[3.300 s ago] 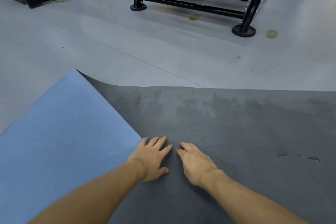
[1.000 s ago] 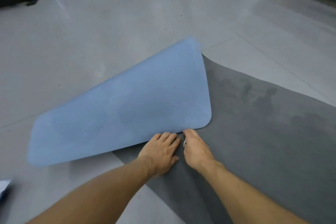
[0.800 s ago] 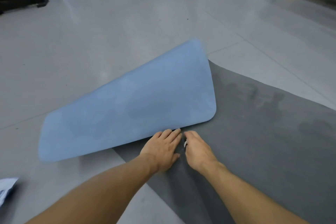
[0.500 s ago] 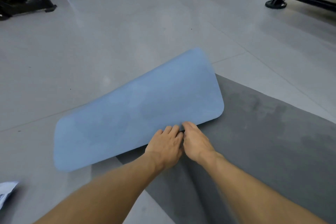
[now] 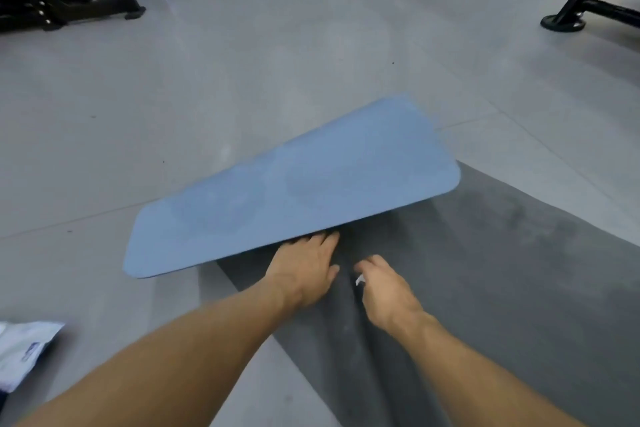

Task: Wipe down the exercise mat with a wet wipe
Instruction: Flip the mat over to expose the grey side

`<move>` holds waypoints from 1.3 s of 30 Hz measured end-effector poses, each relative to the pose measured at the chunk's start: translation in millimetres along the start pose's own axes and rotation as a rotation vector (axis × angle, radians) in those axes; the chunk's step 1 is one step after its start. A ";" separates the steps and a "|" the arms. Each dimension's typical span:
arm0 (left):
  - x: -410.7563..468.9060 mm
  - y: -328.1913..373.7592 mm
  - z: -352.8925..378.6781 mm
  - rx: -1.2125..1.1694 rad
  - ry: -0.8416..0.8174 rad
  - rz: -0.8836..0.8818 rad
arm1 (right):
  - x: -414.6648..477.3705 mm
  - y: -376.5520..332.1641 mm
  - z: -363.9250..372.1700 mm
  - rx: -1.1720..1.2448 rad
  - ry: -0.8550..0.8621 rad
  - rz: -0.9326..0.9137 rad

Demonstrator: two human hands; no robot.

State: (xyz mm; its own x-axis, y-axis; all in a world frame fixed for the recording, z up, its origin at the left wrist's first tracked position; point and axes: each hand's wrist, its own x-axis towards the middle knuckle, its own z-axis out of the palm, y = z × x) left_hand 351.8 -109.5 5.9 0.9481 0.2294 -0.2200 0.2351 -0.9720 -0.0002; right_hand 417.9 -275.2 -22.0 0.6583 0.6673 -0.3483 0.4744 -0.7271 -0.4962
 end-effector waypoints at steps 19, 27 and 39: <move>66.9 -37.3 -124.8 -0.063 0.488 -0.225 | 17.8 -37.8 -57.7 0.330 0.302 -0.077; 56.9 -24.8 -104.4 -0.059 0.371 -0.184 | 8.6 -27.1 -57.6 0.280 0.286 -0.031; 31.8 62.5 -23.0 0.128 0.122 0.205 | -39.6 32.0 -43.1 0.181 0.273 0.075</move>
State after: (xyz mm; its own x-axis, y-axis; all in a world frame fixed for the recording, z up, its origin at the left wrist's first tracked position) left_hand 401.6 -161.8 21.3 0.9938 0.0239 -0.1086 0.0138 -0.9956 -0.0926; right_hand 432.2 -331.8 10.1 0.8313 0.5275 -0.1753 0.3234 -0.7155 -0.6192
